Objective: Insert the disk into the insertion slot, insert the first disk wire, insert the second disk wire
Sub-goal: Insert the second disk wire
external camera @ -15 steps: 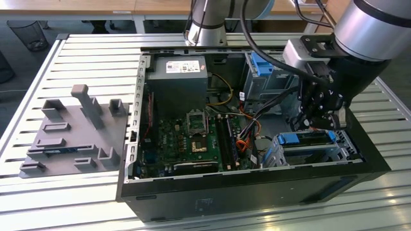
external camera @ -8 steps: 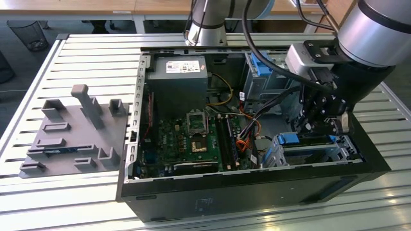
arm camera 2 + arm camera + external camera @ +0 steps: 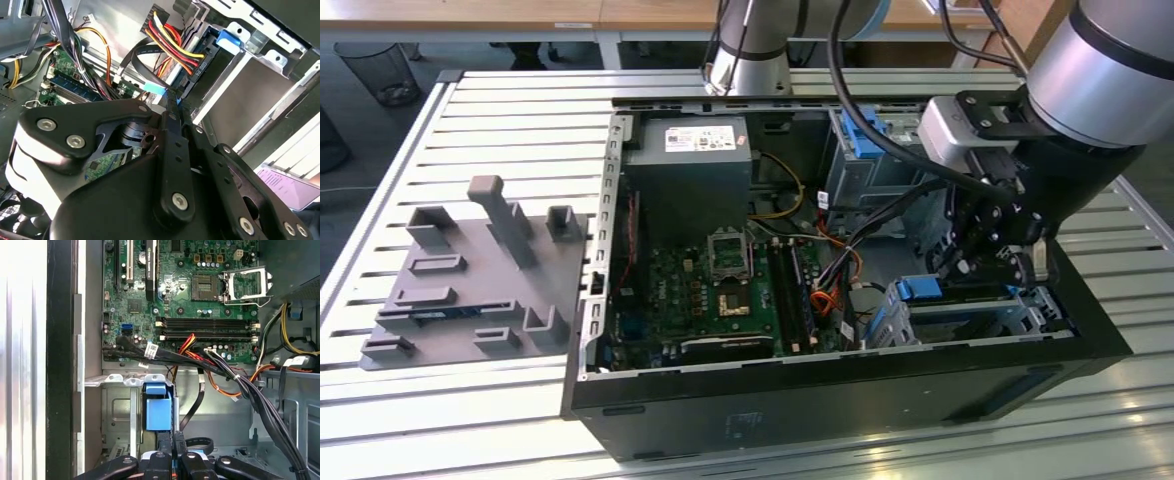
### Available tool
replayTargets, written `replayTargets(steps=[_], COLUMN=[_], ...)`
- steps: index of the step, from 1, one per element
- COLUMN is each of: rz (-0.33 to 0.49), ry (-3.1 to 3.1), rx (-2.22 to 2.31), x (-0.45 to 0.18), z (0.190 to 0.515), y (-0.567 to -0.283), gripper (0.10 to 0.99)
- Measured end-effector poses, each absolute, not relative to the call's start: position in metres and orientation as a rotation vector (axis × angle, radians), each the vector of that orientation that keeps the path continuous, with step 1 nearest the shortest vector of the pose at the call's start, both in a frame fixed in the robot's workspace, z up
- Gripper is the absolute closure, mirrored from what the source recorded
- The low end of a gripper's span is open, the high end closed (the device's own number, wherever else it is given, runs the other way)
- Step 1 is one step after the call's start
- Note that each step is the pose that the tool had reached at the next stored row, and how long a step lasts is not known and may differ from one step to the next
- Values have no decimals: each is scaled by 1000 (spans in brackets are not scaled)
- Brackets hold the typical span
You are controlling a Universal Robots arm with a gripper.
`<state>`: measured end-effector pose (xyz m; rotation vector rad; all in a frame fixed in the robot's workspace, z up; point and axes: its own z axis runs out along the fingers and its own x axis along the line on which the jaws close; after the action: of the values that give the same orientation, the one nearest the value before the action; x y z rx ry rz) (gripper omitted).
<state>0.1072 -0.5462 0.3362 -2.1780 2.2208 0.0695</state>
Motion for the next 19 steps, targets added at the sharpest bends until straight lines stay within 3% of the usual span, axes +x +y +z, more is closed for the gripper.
replayTargets(steps=[19], rz=[73], ry=[2220], rx=[-2176], x=[113], z=[334], y=[-547], gripper=[937])
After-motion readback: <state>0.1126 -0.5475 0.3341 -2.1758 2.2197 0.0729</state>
